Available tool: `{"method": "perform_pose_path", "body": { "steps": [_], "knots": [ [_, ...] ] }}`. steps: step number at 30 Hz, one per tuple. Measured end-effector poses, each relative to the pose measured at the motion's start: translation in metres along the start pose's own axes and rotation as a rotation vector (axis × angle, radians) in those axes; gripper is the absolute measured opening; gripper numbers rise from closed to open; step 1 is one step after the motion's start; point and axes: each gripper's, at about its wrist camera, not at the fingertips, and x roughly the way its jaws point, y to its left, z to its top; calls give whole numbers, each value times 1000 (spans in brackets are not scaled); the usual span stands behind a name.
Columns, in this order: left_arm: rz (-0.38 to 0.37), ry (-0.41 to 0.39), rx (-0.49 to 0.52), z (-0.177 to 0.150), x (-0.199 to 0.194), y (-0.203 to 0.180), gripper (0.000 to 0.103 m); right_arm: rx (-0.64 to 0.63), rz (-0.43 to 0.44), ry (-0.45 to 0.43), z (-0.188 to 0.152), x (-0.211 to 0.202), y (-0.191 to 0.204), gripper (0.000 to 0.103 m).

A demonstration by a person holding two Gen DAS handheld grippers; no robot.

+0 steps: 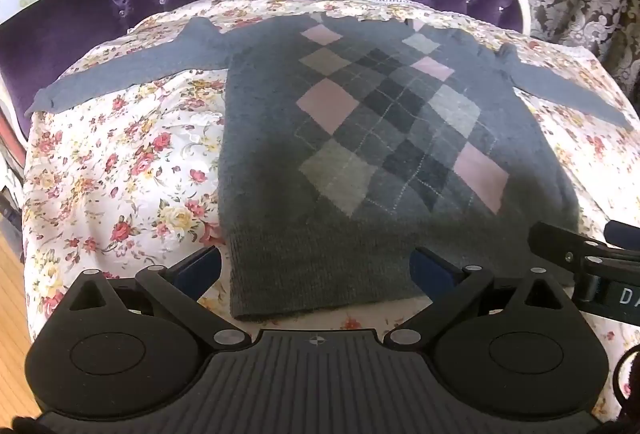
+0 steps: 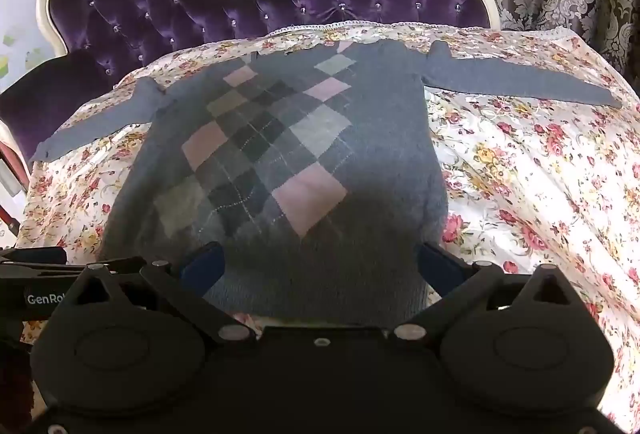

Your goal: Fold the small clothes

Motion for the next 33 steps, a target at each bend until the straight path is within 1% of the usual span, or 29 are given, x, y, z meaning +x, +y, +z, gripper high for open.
{"method": "perform_pose_path", "body": {
  "steps": [33],
  "knots": [
    [-9,2,2,-2,1,-1,102,8,2,20,-1,3,-1,102]
  ]
}}
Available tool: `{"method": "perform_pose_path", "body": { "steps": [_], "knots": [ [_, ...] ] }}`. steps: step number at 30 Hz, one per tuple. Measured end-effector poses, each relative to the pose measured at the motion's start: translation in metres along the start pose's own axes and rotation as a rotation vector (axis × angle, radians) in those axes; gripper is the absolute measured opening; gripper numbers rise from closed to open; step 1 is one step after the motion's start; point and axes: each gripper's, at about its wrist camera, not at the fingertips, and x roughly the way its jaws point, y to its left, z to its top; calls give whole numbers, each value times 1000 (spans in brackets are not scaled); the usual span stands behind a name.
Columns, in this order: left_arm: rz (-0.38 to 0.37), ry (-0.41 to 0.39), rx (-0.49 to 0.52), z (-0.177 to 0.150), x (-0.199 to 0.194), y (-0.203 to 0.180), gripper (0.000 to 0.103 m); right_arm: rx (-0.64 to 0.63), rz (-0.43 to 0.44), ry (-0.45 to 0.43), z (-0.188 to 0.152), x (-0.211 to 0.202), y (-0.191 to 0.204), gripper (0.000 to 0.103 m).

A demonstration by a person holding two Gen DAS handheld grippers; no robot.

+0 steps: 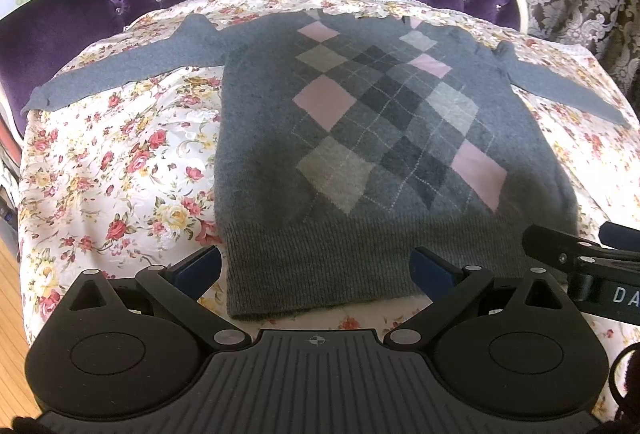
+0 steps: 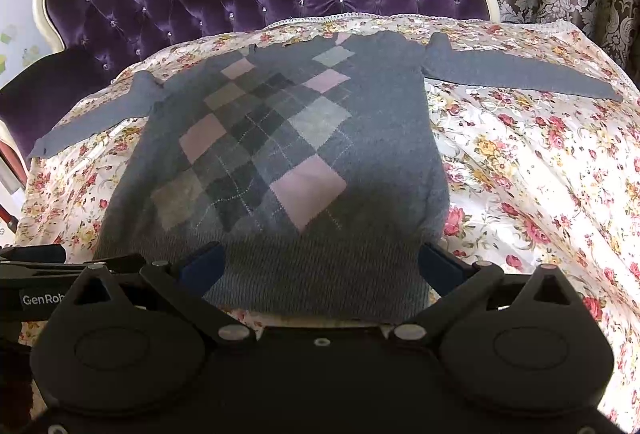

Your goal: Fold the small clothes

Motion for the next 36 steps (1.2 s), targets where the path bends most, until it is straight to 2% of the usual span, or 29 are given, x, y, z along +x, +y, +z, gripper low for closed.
{"method": "perform_pose_path", "body": {
  "steps": [36],
  "knots": [
    [-2,11,-4,0,5,4,102,-7,-23,32,1,8,3,102]
  ]
}}
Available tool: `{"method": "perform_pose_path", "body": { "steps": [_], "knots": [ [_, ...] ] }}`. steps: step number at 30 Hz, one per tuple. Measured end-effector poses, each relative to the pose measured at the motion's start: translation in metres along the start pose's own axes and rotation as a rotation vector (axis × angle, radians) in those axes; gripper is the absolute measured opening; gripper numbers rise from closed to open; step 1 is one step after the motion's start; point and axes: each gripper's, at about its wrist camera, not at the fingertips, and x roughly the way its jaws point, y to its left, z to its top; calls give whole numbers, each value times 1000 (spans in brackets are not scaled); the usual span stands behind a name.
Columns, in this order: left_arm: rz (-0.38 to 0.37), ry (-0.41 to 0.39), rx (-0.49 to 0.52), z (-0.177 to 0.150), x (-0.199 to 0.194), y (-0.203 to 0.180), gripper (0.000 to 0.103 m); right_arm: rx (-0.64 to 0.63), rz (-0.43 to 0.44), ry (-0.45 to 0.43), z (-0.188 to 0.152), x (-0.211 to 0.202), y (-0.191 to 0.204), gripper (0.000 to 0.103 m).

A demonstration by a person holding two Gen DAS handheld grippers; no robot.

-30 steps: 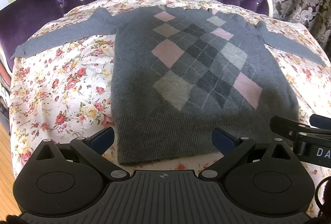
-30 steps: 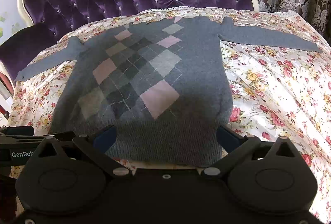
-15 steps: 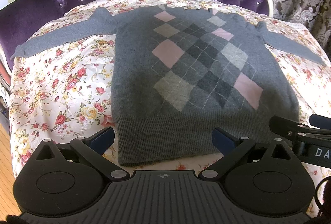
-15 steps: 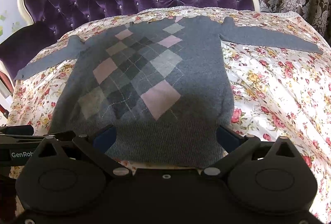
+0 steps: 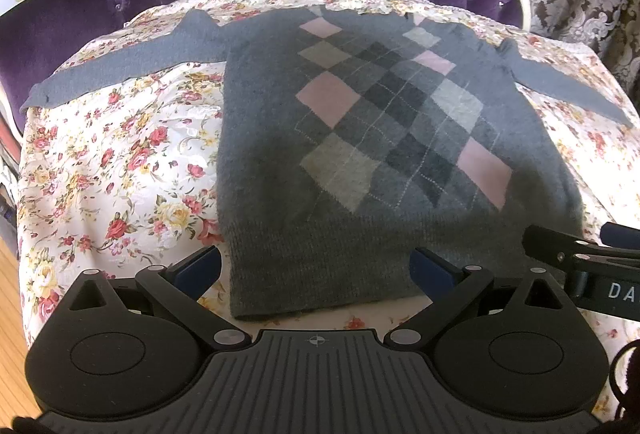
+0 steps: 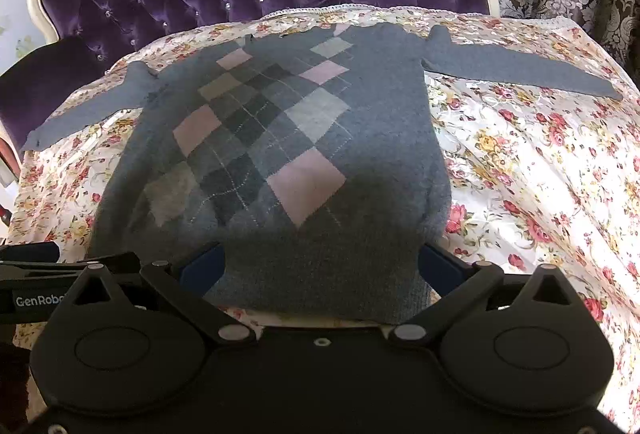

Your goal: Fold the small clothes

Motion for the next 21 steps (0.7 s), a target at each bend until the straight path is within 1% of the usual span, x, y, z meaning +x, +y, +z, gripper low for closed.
{"method": "perform_pose_path", "body": {
  "steps": [6,11,16,21],
  "knots": [
    [3,-11,13,2,-4,0,102,-1,-23,2,2,-2,-4,102],
    [-2,-37,13,9,-13,1,102,10,-50,-20,7,-10,-11,102],
    [-3,-70,17,18,-23,2,102,33,-32,-19,14,-16,-19,102],
    [-41,-88,31,34,-34,4,102,51,0,3,24,-20,-24,102]
  ]
}}
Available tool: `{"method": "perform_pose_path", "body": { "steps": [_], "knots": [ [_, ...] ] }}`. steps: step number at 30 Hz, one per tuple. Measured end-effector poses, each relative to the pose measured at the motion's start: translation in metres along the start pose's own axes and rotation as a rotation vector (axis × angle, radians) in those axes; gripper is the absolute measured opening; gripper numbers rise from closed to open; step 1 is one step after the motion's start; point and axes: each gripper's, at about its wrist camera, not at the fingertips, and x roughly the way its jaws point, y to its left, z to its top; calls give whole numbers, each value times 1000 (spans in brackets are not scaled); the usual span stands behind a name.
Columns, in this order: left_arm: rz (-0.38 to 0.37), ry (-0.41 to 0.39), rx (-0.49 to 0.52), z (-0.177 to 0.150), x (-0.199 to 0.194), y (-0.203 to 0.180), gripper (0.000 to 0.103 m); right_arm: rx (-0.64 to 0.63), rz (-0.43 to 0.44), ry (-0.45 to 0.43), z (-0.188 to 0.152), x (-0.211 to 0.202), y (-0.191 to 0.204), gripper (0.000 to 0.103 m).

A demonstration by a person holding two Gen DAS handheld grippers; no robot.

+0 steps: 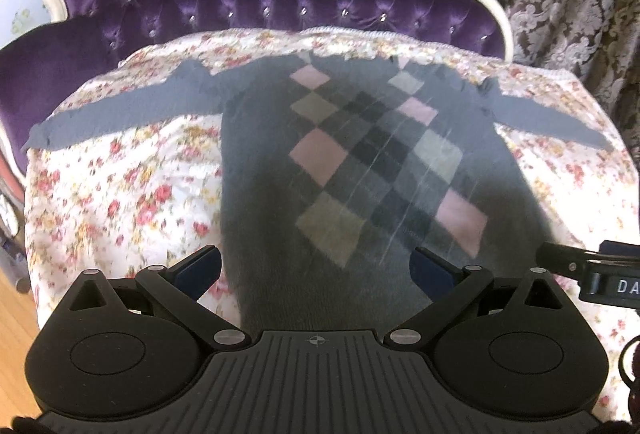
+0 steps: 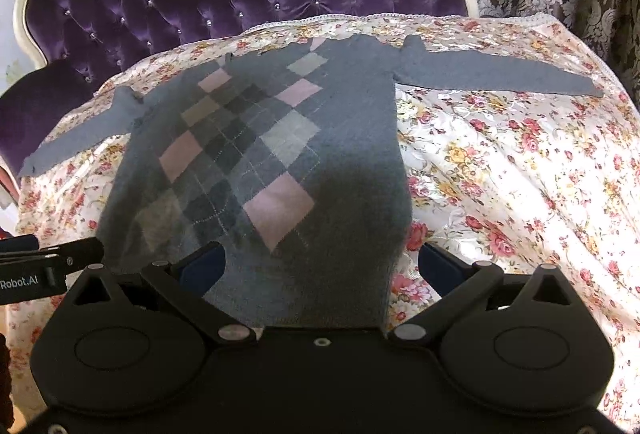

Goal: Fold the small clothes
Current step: 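Move the right tool down to the sweater sleeve nearest it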

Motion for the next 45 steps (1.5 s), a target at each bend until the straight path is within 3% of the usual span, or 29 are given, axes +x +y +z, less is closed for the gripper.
{"method": "perform_pose_path", "body": {
  "steps": [10,15,23,27,34,45],
  "knots": [
    [-57,-59,45,55,-13,6,102,61,95,74,53,-10,-13,102],
    [-61,-100,46,81,-12,4,102,99,154,36,78,-16,-22,102],
    [-12,-97,35,101,15,-8,102,192,328,-38,97,-1,-44,103],
    [-12,-102,45,100,40,-15,102,203,399,11,96,22,-53,103],
    [6,-84,58,96,89,-23,102,209,286,28,99,60,-90,102],
    [63,-50,7,106,173,-24,101,318,-55,-76,127,120,-215,101]
  ]
}}
